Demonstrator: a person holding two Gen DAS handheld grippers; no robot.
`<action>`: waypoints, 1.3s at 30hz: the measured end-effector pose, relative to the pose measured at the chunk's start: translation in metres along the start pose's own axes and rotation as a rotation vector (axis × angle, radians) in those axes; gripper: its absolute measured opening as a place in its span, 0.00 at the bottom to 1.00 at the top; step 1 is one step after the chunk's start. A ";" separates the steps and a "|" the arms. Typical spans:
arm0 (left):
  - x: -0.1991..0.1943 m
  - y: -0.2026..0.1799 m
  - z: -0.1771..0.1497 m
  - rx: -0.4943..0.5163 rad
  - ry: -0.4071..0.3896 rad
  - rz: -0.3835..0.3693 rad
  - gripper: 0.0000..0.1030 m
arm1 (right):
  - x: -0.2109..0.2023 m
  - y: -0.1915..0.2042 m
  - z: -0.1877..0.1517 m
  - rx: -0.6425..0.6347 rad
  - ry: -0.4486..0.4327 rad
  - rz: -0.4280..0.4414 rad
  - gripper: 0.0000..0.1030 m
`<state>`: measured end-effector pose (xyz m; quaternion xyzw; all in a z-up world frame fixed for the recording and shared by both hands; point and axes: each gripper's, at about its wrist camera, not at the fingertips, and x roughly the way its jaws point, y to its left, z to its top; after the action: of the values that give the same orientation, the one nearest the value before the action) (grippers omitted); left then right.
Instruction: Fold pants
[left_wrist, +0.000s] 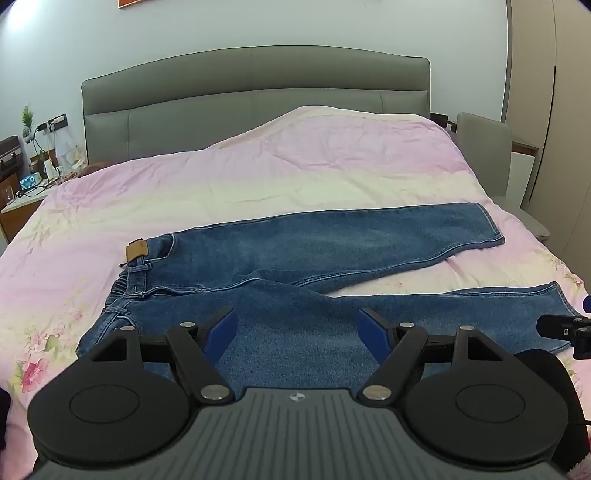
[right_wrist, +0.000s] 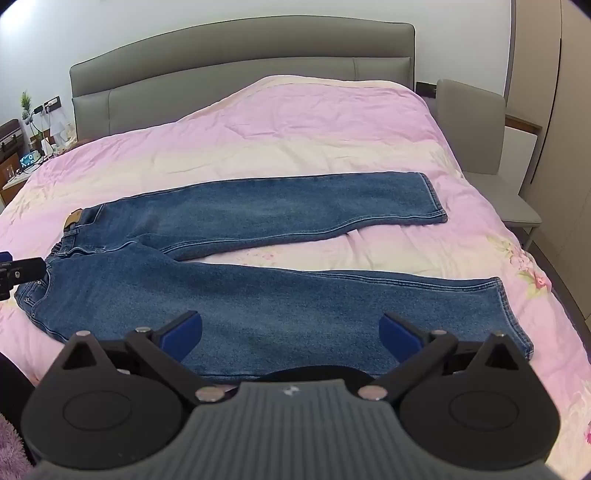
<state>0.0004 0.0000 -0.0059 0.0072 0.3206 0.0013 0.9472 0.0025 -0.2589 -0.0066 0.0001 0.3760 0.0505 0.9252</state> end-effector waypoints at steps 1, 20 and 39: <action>0.000 0.000 0.000 0.002 0.001 0.001 0.84 | 0.000 0.000 0.000 0.001 0.001 -0.001 0.95; 0.001 -0.003 -0.001 0.016 0.012 0.003 0.84 | -0.006 -0.003 0.000 0.003 0.000 -0.002 0.95; 0.003 -0.006 -0.001 0.025 0.014 0.007 0.84 | -0.006 -0.004 0.000 0.011 -0.005 -0.010 0.95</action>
<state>0.0024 -0.0058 -0.0083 0.0202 0.3271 0.0008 0.9448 -0.0010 -0.2634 -0.0027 0.0036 0.3739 0.0439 0.9264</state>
